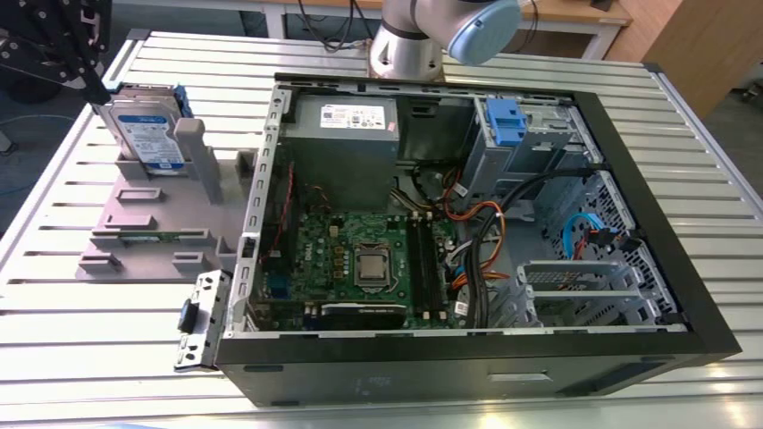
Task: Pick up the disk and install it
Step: 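Pick up the disk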
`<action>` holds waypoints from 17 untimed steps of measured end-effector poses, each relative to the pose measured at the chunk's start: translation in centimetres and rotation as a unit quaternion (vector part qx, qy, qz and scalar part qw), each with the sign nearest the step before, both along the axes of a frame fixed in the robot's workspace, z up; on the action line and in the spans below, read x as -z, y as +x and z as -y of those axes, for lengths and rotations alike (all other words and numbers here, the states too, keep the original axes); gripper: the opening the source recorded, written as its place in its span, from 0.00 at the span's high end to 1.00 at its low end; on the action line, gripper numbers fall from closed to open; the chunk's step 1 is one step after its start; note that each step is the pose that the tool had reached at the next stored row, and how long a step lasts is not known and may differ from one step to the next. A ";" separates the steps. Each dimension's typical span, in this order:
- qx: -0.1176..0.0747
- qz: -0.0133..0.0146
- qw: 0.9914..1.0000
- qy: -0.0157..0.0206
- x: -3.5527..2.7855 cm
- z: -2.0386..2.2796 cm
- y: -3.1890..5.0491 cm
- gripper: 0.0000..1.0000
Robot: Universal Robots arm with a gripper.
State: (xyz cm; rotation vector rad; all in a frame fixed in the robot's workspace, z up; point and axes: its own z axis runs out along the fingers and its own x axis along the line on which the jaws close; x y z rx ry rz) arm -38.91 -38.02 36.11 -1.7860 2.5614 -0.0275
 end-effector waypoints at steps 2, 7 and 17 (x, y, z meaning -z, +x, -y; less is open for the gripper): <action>-0.001 0.000 1.000 0.000 0.00 0.00 0.00 0.89; -0.002 0.000 1.000 0.000 0.00 0.00 0.00 0.89; -0.005 0.000 1.000 0.000 0.00 0.00 0.00 0.89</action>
